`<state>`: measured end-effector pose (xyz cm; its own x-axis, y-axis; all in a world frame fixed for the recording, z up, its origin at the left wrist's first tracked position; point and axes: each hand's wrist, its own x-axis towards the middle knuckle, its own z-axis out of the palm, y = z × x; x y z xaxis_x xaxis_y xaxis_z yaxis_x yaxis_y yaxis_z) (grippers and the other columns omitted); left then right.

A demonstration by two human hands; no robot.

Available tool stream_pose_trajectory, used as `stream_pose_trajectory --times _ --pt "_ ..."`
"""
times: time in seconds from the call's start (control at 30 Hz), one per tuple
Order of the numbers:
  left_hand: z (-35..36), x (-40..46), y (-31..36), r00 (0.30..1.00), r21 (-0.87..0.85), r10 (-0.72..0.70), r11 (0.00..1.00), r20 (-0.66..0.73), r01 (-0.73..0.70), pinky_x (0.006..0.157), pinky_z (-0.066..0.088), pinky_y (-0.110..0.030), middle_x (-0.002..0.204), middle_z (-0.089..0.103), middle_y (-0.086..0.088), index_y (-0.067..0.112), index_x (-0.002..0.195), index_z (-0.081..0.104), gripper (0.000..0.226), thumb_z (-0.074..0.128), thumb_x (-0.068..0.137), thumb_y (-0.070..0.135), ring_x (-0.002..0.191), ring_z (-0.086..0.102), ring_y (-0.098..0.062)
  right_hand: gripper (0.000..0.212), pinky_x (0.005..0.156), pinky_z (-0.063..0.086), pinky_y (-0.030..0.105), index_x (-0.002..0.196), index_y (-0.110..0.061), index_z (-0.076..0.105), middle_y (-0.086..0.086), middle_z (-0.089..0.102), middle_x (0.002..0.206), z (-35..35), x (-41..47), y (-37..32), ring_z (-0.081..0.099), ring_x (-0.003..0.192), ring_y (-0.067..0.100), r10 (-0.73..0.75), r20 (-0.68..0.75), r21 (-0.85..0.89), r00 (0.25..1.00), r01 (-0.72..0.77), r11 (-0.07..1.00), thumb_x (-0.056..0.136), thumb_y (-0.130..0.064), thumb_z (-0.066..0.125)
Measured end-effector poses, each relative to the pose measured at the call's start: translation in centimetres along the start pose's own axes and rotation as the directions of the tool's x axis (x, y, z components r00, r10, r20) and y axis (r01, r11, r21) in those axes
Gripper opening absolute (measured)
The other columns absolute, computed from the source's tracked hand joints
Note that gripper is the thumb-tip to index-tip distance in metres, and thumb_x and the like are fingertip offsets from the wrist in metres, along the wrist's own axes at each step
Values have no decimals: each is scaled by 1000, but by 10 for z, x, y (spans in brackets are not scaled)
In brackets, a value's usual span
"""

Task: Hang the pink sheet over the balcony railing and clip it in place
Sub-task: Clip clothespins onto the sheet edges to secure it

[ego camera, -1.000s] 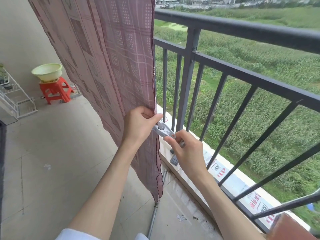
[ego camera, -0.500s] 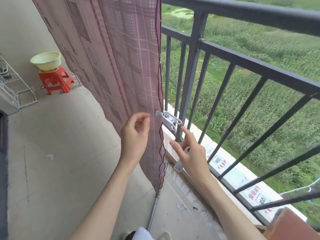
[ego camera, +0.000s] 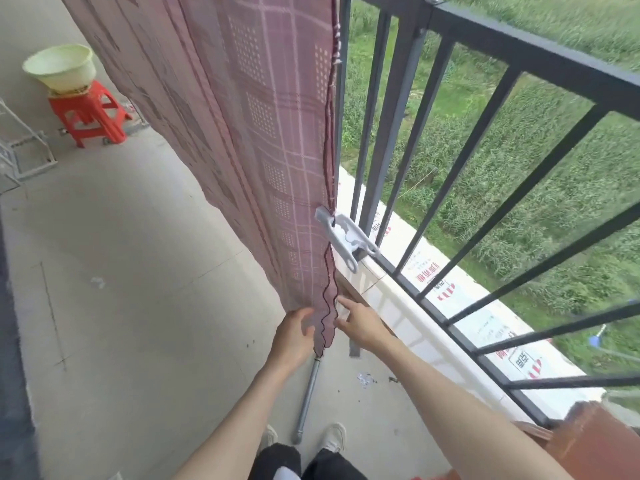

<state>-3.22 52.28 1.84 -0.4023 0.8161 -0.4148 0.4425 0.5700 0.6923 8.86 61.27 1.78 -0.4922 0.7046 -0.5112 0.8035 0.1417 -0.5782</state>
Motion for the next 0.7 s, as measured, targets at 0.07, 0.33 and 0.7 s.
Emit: stream_pose_trajectory --times 0.07,0.33,0.7 --pt "-2 1 -4 1000 23 -2 1000 29 2 84 32 -14 132 51 -6 13 127 50 37 47 90 6 117 50 -21 31 70 42 31 118 -28 57 12 64 77 7 3 -1 58 86 28 0 -9 70 1000 1 998 88 -25 54" --pt "-5 15 -5 993 184 -107 978 42 98 87 34 -21 131 55 -7 11 124 53 39 55 89 28 118 52 -21 23 62 43 27 101 -22 67 3 66 70 54 16 3 57 65 19 -13 -180 342 984 75 937 86 -18 49" --pt "58 72 -2 885 97 -420 890 -202 445 94 47 -43 122 57 -23 1 118 55 52 46 89 43 111 55 -39 29 83 43 36 101 1 65 19 68 101 123 27 53 61 97 32 446 -96 817 890 -186 547 94 -21 48"
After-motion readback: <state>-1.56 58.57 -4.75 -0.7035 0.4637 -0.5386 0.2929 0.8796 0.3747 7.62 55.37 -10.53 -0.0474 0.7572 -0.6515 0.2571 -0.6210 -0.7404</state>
